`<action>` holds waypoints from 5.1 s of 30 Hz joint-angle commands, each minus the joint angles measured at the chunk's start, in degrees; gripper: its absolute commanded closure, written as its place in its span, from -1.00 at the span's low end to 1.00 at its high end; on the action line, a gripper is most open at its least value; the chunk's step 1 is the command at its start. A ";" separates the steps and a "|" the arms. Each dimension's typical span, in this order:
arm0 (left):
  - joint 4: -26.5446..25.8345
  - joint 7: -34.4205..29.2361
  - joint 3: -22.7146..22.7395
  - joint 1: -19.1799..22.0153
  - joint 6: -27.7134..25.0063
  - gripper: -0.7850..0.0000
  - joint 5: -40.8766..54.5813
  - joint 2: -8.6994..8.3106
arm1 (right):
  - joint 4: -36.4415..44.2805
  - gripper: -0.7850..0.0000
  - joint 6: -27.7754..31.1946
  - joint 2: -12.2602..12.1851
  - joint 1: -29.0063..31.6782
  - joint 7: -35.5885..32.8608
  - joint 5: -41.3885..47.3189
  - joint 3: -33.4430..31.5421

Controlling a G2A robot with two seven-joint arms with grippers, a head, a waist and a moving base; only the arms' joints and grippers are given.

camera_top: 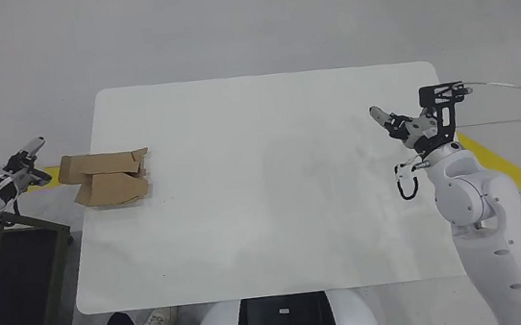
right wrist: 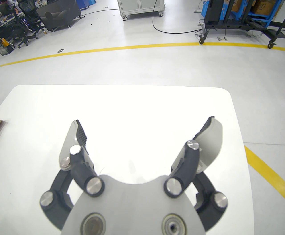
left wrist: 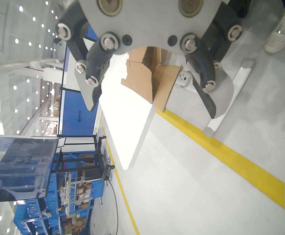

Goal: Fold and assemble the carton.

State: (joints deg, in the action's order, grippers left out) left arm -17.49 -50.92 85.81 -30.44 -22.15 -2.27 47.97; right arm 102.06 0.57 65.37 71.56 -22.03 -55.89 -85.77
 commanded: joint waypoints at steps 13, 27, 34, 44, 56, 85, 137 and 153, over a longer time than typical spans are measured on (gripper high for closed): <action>3.24 -3.51 -3.53 1.50 3.33 -1.00 -3.23 1.30 | 0.00 -1.00 0.00 0.00 0.00 0.00 0.00 0.00; 4.53 -6.03 -4.40 2.19 5.00 0.47 -1.86 2.13 | 0.00 -1.00 0.00 0.00 0.00 0.00 0.00 0.00; 5.03 -6.31 -4.08 2.65 5.43 1.00 -0.50 2.09 | 0.00 -1.00 0.00 0.00 0.00 0.00 0.00 0.00; 4.83 -11.19 -0.84 3.91 4.86 1.00 5.83 0.59 | 0.00 -1.00 0.00 0.00 0.00 0.00 0.00 0.00; -0.24 -16.07 2.29 8.27 4.13 1.00 15.15 0.22 | 0.00 -1.00 0.00 0.00 0.00 0.00 0.00 0.00; -11.06 -19.24 -13.05 15.70 5.69 1.00 23.49 11.10 | 0.00 -1.00 0.00 0.00 0.00 0.00 0.00 0.00; -29.61 -29.42 -14.26 6.05 3.99 1.00 24.26 9.88 | -1.07 -1.00 2.01 0.11 -0.26 -1.54 3.41 0.51; -36.69 -30.28 -21.39 2.81 0.97 1.00 20.92 10.98 | -8.17 -1.00 20.80 0.73 -8.15 -16.66 29.07 7.57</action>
State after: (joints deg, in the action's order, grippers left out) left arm -54.10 -81.54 64.91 -27.67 -21.02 19.21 58.87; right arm 94.38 20.12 66.08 63.89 -37.37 -29.52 -78.57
